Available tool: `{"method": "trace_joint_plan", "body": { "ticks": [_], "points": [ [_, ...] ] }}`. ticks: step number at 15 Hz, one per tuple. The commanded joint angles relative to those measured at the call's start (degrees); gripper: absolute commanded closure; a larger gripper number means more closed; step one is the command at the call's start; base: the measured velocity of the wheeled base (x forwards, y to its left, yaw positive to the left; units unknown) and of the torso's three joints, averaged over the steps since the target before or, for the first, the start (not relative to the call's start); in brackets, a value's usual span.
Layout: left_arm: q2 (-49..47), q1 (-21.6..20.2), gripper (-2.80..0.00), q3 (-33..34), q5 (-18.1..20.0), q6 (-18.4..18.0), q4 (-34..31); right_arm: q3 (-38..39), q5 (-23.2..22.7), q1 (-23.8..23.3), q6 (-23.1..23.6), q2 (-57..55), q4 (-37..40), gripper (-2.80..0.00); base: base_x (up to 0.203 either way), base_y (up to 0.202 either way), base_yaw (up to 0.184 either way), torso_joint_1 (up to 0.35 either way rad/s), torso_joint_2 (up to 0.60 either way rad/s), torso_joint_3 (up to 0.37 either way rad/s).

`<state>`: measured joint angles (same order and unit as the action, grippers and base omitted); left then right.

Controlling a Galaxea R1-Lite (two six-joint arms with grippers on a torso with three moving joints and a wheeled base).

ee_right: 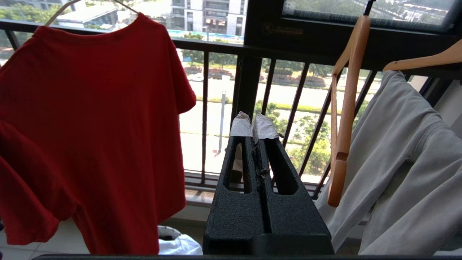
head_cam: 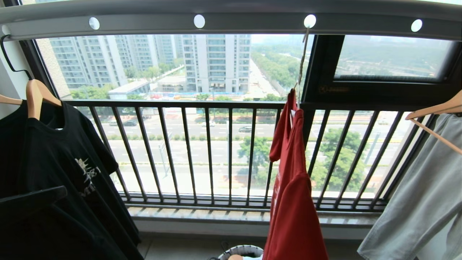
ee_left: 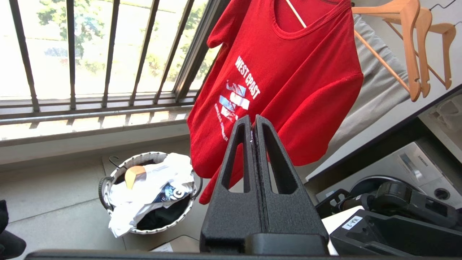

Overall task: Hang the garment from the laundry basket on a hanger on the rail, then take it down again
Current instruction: Take the clothes off the clothes rack

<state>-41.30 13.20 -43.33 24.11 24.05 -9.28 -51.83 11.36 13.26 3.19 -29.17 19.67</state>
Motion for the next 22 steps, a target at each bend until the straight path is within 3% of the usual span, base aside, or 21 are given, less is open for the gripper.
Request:
{"method": "trace_joint_plan", "body": {
  "ticks": [1,5,8,9,10,12,14,17,19,22],
  "points": [
    [15.28,-4.68,0.00,0.36,0.08,1.17,-6.46,2.31,0.86,-2.55,0.07,7.99,1.79,0.00,0.000,0.000,0.000,0.000,0.00,0.000],
    [29.22,-11.60,0.00,0.63,0.16,2.32,-18.30,2.77,1.11,-10.06,0.20,14.03,8.88,0.00,0.000,0.000,0.000,0.000,0.00,0.000],
    [39.30,-12.91,0.00,5.94,-0.02,1.16,-21.46,5.45,0.62,-11.74,0.94,17.37,12.89,0.00,0.000,0.000,0.000,0.000,0.00,0.000],
    [41.04,-13.10,0.00,9.13,-1.66,-0.99,-21.91,8.05,-0.20,-12.14,1.19,19.24,12.98,0.00,0.000,0.000,0.000,0.000,0.00,0.000],
    [41.23,-13.19,0.00,12.41,-6.63,-4.38,-21.78,11.31,-2.09,-12.44,1.71,22.60,13.00,0.00,0.000,0.000,0.000,0.000,0.00,0.000],
    [41.28,-13.19,0.00,19.44,-13.58,-12.56,-18.59,19.16,-6.45,-12.69,2.17,28.13,12.64,0.00,0.000,0.000,0.000,0.000,0.00,0.000],
    [41.27,-13.20,0.00,27.98,-18.91,-18.28,-8.87,27.42,-8.59,-12.83,0.57,28.89,8.27,0.00,0.000,0.000,0.000,0.000,0.00,0.000],
    [41.25,-13.23,0.00,41.76,-22.87,-25.69,5.03,43.07,-11.53,-12.88,-0.01,29.07,-14.24,0.00,0.000,0.000,0.000,0.000,0.00,0.000],
    [41.23,-13.28,0.00,43.33,-24.73,-28.43,9.19,51.43,-15.26,-12.90,0.15,29.12,-25.93,0.00,0.000,0.000,0.000,0.000,0.00,0.000],
    [41.21,-13.29,0.00,43.33,-24.74,-26.65,9.18,51.86,-14.86,-12.91,3.71,29.11,-20.52,0.00,0.000,0.000,0.000,0.000,0.00,0.000]
  ]
}}
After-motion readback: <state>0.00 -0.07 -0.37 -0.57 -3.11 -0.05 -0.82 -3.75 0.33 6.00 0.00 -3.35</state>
